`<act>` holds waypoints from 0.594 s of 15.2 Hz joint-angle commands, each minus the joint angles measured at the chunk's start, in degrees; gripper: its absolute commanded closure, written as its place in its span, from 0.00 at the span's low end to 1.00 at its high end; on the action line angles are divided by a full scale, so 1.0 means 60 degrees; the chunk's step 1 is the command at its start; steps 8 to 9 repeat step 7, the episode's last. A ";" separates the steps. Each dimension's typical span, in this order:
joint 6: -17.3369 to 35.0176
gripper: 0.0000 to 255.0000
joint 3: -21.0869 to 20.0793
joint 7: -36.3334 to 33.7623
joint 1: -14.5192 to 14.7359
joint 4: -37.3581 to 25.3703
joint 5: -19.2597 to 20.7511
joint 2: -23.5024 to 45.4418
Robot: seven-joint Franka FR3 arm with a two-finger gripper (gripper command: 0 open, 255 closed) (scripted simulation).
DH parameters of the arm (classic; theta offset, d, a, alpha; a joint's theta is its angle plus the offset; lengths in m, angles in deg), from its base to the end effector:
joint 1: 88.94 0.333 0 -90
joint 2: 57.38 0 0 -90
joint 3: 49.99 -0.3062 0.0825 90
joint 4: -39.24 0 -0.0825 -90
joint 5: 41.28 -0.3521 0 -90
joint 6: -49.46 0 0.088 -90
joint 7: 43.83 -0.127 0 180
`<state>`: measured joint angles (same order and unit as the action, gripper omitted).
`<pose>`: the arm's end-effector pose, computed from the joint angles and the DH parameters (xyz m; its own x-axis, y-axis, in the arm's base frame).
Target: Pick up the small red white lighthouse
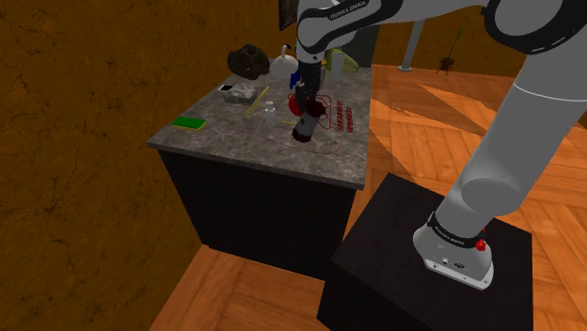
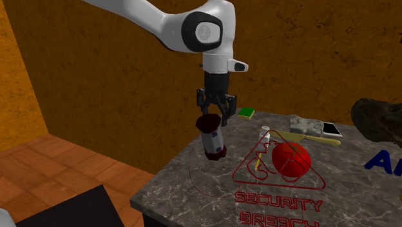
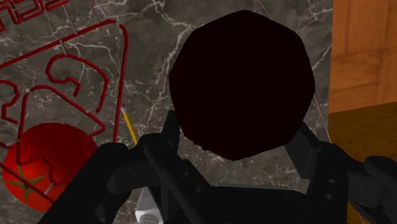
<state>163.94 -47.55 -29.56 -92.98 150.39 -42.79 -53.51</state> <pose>0.5405 -0.0590 0.4310 0.9922 0.1247 -0.0040 0.1246 -0.9919 -0.0227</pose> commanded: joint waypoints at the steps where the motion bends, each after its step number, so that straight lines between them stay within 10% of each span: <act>1: -0.0266 1.00 0.0000 -0.0010 0.0001 -0.0153 0.0009 -0.0114; 9: -0.0779 1.00 0.0001 -0.0024 0.0001 -0.0555 0.0019 -0.0224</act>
